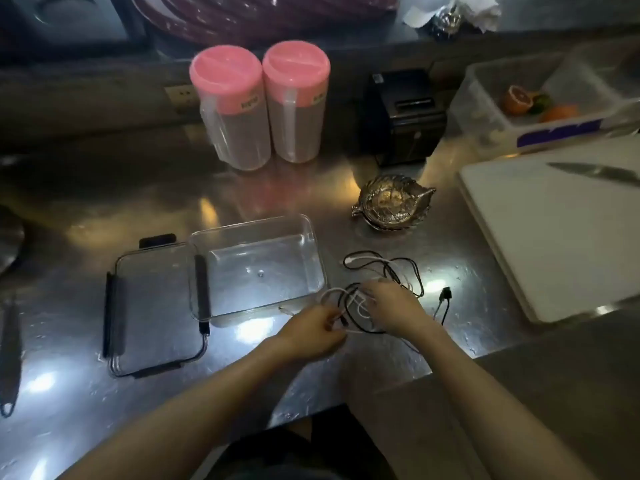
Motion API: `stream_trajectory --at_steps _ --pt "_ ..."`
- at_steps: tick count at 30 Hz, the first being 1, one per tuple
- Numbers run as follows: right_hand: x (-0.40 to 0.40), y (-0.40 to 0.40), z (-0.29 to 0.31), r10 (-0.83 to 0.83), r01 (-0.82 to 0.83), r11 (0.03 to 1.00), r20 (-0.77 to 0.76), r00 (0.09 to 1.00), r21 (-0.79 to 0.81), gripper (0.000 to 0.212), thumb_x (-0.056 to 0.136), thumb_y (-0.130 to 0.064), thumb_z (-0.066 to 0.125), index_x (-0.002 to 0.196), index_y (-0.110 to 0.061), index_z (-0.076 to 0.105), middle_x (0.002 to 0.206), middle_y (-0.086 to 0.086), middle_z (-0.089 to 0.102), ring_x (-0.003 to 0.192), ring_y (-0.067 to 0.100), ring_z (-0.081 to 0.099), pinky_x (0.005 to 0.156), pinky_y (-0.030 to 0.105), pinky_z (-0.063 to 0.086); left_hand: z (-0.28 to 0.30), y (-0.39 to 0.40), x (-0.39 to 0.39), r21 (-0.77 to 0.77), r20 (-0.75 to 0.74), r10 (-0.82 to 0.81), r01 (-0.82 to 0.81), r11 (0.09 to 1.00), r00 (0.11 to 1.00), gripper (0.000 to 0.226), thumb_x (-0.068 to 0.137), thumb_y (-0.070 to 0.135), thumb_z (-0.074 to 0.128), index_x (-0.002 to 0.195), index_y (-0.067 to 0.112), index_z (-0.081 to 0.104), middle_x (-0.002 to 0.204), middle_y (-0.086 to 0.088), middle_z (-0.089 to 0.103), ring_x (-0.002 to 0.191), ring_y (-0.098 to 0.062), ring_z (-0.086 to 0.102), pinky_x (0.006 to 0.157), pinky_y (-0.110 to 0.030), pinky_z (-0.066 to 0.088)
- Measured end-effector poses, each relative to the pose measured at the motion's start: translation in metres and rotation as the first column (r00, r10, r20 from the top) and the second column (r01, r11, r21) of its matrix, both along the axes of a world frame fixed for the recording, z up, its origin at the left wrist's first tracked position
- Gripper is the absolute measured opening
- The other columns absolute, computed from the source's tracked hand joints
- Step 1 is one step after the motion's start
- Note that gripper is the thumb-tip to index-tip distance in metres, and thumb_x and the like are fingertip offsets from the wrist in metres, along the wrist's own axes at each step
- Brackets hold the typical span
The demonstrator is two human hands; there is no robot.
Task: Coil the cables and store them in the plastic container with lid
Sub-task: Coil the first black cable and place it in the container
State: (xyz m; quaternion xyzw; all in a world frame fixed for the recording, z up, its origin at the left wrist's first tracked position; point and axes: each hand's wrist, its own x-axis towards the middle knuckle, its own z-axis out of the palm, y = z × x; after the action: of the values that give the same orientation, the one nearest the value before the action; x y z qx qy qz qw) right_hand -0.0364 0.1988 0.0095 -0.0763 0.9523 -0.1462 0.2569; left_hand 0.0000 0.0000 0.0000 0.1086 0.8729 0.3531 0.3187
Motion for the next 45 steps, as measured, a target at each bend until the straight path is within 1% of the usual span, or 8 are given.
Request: stream_trajectory --at_steps 5,9,15,19,26,33,37,45 --pt "0.008 -0.007 -0.014 0.009 -0.011 0.999 0.061 0.998 0.035 0.038 0.098 -0.014 0.050 0.135 -0.017 0.056 0.136 0.015 0.059 0.117 0.039 0.060 0.087 0.044 0.050 -0.021 0.000 0.008 -0.136 -0.160 0.033 -0.055 0.989 0.987 0.012 0.079 0.027 0.061 0.079 0.021 0.051 0.091 -0.005 0.058 0.087 -0.029 0.057 0.065 -0.031 0.038" --pt "0.012 -0.009 -0.016 -0.054 0.057 0.996 0.047 0.997 -0.066 0.025 0.091 -0.034 0.056 0.097 -0.011 0.063 0.103 0.011 0.066 0.095 0.035 0.065 0.074 0.042 0.052 -0.024 0.003 0.007 -0.169 -0.178 0.056 -0.087 0.982 0.982 0.011 0.082 0.028 0.058 0.087 0.018 0.060 0.100 -0.006 0.061 0.093 -0.027 0.058 0.073 -0.035 0.050" --pt "0.013 -0.004 -0.009 0.235 -0.238 0.964 0.036 0.971 0.119 0.026 0.097 -0.037 0.054 0.090 -0.016 0.068 0.096 0.008 0.072 0.094 0.030 0.066 0.093 0.039 0.046 -0.022 0.008 0.001 -0.162 -0.104 0.017 -0.034 0.986 0.994 0.019 0.081 0.033 0.063 0.074 0.021 0.050 0.091 -0.004 0.054 0.089 -0.028 0.057 0.072 -0.035 0.047" --pt "0.002 0.011 0.017 -0.071 0.048 0.978 -0.106 0.992 -0.201 0.021 0.097 -0.029 0.057 0.081 -0.016 0.060 0.068 -0.003 0.061 0.064 0.018 0.059 0.066 0.036 0.051 -0.015 0.008 -0.004 -0.165 -0.079 -0.013 0.000 0.986 0.997 0.019 0.088 0.038 0.063 0.089 0.018 0.063 0.101 -0.006 0.061 0.090 -0.024 0.058 0.077 -0.034 0.050" --pt "-0.021 0.026 0.102 -0.536 0.293 0.434 0.017 0.844 -0.852 0.025 0.104 -0.007 0.053 0.079 -0.007 0.057 0.054 0.008 0.047 0.045 0.021 0.045 0.048 0.038 0.050 -0.003 0.006 -0.007 -0.101 -0.023 -0.027 0.024 0.995 0.999 0.032 0.105 0.034 0.045 0.095 0.012 0.067 0.105 -0.014 0.067 0.093 -0.028 0.063 0.080 -0.033 0.046" --pt "-0.046 0.021 0.163 -0.545 0.303 -0.188 0.356 0.759 -0.934 0.031 0.107 -0.012 0.042 0.079 -0.020 0.053 0.056 -0.002 0.031 0.044 0.011 0.024 0.037 0.020 0.023 -0.002 0.002 -0.008 -0.137 -0.048 0.042 -0.048 0.989 0.998 0.040 0.106 0.037 0.043 0.087 0.011 0.066 0.093 -0.013 0.066 0.085 -0.026 0.062 0.074 -0.030 0.042" --pt "-0.063 0.022 0.207 -0.480 0.183 -0.326 0.329 0.813 -0.928 0.031 0.108 -0.019 0.041 0.078 -0.020 0.050 0.054 -0.005 0.031 0.043 0.009 0.022 0.035 0.020 0.022 -0.006 0.001 -0.007 -0.141 -0.036 0.063 -0.067 0.988 0.997 0.036 0.104 0.037 0.048 0.082 0.014 0.064 0.083 -0.005 0.058 0.077 -0.020 0.059 0.070 -0.029 0.042" --pt "-0.094 0.014 0.283 -0.497 0.003 -0.288 0.153 0.854 -0.958 0.030 0.108 -0.020 0.041 0.078 -0.020 0.044 0.055 -0.005 0.025 0.046 0.010 0.017 0.038 0.022 0.021 -0.016 0.003 -0.003 -0.147 0.015 0.094 -0.091 0.985 0.995 0.039 0.102 0.039 0.049 0.088 0.011 0.072 0.095 -0.011 0.071 0.085 -0.024 0.067 0.079 -0.035 0.052"
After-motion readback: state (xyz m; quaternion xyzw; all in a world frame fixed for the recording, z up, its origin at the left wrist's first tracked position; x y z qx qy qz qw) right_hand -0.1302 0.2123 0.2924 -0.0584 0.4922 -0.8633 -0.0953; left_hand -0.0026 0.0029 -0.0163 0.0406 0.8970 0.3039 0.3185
